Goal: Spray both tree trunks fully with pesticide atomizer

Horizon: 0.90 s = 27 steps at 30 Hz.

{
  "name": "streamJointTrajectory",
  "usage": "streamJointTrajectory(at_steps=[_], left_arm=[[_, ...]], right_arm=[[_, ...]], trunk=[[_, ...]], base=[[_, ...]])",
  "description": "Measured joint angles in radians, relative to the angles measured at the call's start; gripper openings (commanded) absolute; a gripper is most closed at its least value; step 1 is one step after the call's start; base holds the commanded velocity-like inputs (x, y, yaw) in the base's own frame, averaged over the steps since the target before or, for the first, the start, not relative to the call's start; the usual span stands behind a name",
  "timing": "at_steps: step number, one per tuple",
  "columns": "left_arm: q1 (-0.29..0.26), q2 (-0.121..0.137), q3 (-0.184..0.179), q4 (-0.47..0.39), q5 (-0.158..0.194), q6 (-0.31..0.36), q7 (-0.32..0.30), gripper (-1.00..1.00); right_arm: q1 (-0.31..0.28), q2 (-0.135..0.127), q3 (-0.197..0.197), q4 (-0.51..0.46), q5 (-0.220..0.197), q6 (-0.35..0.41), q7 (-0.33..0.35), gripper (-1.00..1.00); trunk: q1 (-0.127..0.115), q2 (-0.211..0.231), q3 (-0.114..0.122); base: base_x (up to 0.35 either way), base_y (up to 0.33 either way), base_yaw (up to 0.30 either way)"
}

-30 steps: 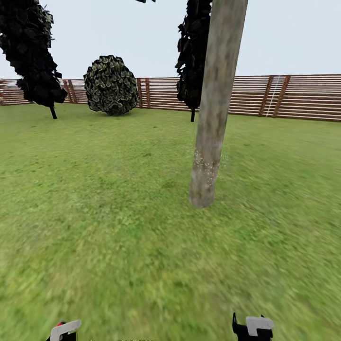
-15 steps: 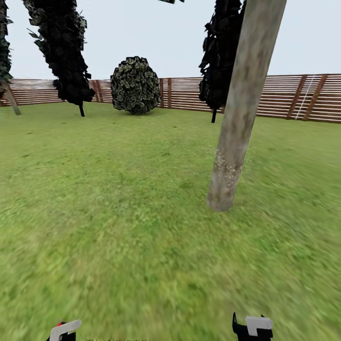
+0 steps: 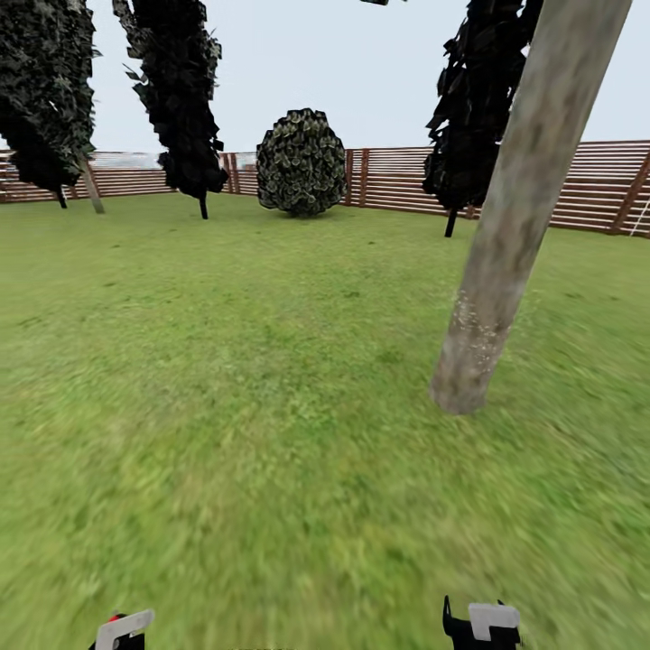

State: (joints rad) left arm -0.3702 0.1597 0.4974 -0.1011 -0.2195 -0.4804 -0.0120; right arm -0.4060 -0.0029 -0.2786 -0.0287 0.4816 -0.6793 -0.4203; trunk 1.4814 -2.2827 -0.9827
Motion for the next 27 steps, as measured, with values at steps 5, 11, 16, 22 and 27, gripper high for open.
streamJointTrajectory(at_steps=[5,11,16,22,27], left_arm=[[0.000,0.000,0.000,0.000,0.000,0.000,0.002,-1.00],[0.000,0.001,0.000,0.000,0.001,0.000,0.002,-1.00],[0.000,0.001,0.000,0.000,0.002,0.001,0.003,-1.00],[0.000,0.001,0.000,0.000,0.002,0.000,0.003,-1.00],[0.000,0.001,0.000,0.000,0.002,0.001,0.003,-1.00]], right_arm=[[0.000,0.000,0.000,0.000,0.000,0.000,0.000,1.00],[0.000,0.000,0.000,0.000,0.000,0.000,0.001,1.00],[0.000,0.000,0.000,0.000,0.000,0.000,0.001,1.00],[0.000,0.000,0.000,0.000,0.000,0.000,0.001,1.00],[0.000,0.000,0.000,0.000,0.000,0.000,0.000,1.00]], trunk=[[0.000,0.000,0.000],[0.000,0.000,0.000],[0.000,0.000,0.000],[0.000,0.000,0.000],[0.000,0.000,0.000]], base=[[0.000,0.272,0.280],[0.000,0.306,0.280],[-0.036,0.305,0.280],[-0.215,0.248,0.280],[-0.243,0.237,0.280]])
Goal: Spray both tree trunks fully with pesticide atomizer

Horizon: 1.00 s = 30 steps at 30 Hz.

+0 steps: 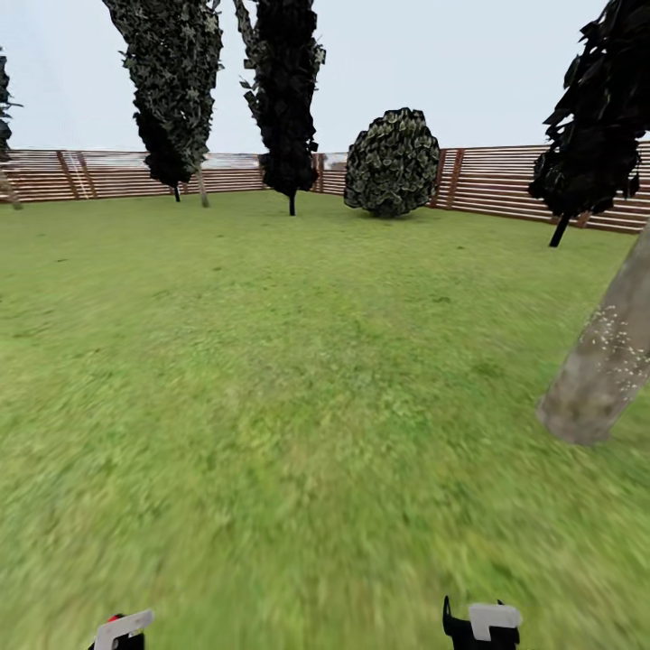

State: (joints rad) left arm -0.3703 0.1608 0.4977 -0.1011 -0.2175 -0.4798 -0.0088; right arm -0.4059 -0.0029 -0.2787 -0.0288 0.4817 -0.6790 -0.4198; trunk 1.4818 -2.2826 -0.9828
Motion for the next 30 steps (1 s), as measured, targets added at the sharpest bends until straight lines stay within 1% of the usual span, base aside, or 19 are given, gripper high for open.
streamJointTrajectory(at_steps=[5,19,22,27,30], left_arm=[[0.000,0.000,0.001,0.000,0.000,0.000,0.000,-1.00],[0.000,0.000,0.002,0.000,0.000,-0.001,0.000,-1.00],[0.000,0.000,0.002,0.000,0.000,-0.001,0.000,-1.00],[0.000,0.000,0.001,-0.001,0.000,0.000,0.000,-1.00],[0.000,0.000,0.002,-0.001,0.001,-0.001,0.000,-1.00]], right_arm=[[0.000,0.000,0.000,0.000,0.000,0.000,0.000,1.00],[0.000,0.000,0.000,0.000,0.000,0.000,-0.001,1.00],[0.000,0.000,0.000,0.000,0.000,0.000,-0.001,1.00],[0.000,0.000,0.001,0.000,0.000,0.000,-0.001,1.00],[0.000,0.000,0.000,0.000,0.000,0.000,-0.001,1.00]], trunk=[[0.000,0.000,0.000],[0.000,0.000,-0.005],[0.000,0.000,-0.007],[0.000,0.000,-0.010],[0.000,0.000,-0.012]], base=[[-0.274,0.178,0.280],[-0.325,0.005,0.281],[-0.330,-0.068,0.281],[-0.283,-0.177,0.281],[-0.087,-0.057,0.281]])
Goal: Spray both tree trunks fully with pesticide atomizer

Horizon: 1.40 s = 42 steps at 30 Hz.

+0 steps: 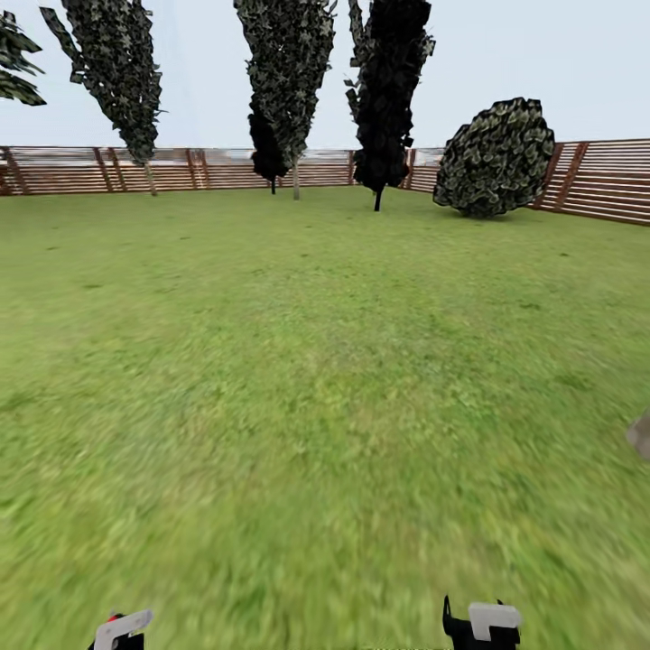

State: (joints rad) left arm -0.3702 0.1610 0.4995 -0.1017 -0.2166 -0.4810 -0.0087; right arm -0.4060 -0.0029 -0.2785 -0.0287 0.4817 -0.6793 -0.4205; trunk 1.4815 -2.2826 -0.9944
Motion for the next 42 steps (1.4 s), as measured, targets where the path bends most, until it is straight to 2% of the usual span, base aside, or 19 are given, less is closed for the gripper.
streamJointTrajectory(at_steps=[27,33,42], left_arm=[[0.000,-0.001,-0.002,0.001,0.000,0.001,0.000,-1.00],[0.000,-0.001,0.000,0.001,0.003,0.001,0.001,-1.00],[0.000,-0.001,0.001,0.006,0.004,0.001,0.001,-1.00]], right_arm=[[0.000,0.000,0.000,0.000,0.000,0.000,0.000,1.00],[0.000,0.000,0.000,0.000,0.000,0.000,0.000,1.00],[0.000,0.000,0.000,0.000,0.000,0.000,0.001,1.00]], trunk=[[0.000,0.000,-0.016],[-0.001,0.000,-0.019],[-0.001,0.000,-0.025]], base=[[0.002,-0.001,0.281],[0.292,0.034,0.281],[0.286,0.192,0.281]])
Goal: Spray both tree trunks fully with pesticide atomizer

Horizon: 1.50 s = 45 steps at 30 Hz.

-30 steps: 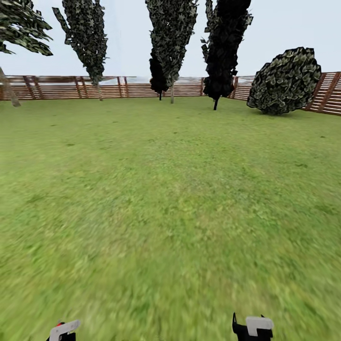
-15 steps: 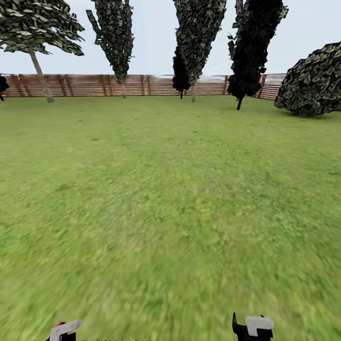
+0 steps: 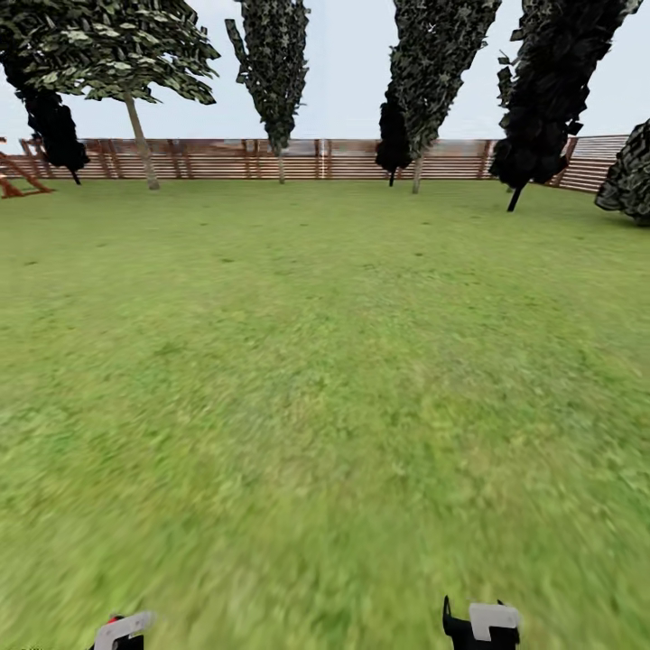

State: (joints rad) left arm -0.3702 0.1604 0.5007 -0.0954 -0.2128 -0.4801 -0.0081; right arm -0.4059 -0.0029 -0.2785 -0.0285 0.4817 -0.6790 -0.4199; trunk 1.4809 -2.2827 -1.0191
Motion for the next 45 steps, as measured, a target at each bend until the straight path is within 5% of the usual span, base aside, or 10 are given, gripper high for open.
streamJointTrajectory(at_steps=[21,45], left_arm=[[0.000,-0.001,-0.001,0.002,0.000,-0.001,0.006,-1.00],[0.000,-0.016,0.000,0.001,0.000,-0.001,0.006,-1.00]], right_arm=[[0.000,0.000,0.000,0.000,0.000,0.000,0.000,1.00],[0.000,0.000,0.000,0.000,0.000,0.000,0.000,1.00]], trunk=[[0.000,0.000,-0.009],[0.000,0.000,0.020]], base=[[0.111,0.131,0.281],[0.081,0.008,0.163]])
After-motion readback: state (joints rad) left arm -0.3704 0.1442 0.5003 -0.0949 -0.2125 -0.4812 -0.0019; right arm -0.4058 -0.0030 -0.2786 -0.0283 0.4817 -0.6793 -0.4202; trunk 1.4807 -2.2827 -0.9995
